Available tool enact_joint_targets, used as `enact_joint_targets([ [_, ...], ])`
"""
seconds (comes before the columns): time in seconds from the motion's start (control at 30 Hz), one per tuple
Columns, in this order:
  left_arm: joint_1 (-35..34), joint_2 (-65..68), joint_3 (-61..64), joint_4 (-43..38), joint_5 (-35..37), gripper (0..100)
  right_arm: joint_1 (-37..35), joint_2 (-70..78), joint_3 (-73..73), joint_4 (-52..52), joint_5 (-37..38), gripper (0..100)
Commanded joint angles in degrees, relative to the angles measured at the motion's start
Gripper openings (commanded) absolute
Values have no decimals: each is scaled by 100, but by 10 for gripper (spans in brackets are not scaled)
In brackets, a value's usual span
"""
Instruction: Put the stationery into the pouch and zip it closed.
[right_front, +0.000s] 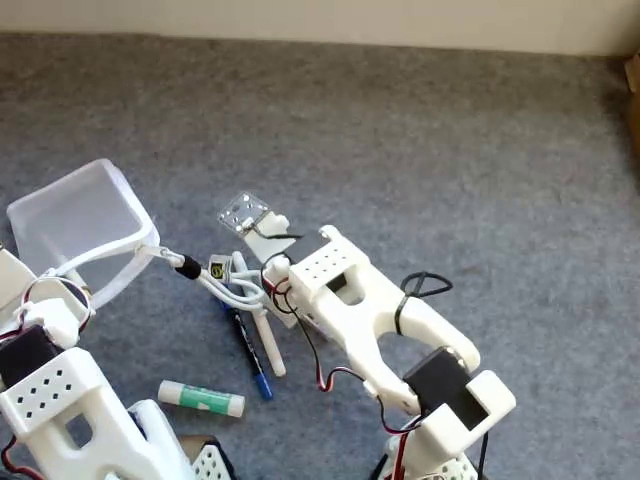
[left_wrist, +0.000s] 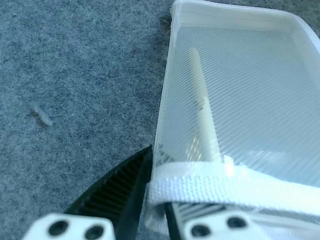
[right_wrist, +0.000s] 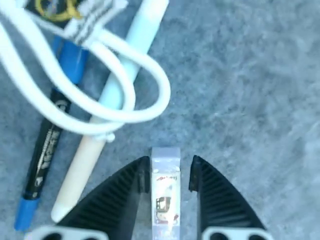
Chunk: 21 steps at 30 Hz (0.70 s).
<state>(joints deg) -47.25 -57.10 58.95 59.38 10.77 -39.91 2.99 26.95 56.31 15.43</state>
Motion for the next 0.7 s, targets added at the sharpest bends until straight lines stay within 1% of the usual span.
enact_joint_targets([
  [0.0,-75,75,13,-97,35,7,75,-40,-136,198,123,131],
  [0.53,-75,75,13,-97,35,7,75,-40,-136,189,158,131],
  [0.67,-75,75,13,-97,35,7,75,462,-145,189,158,131],
])
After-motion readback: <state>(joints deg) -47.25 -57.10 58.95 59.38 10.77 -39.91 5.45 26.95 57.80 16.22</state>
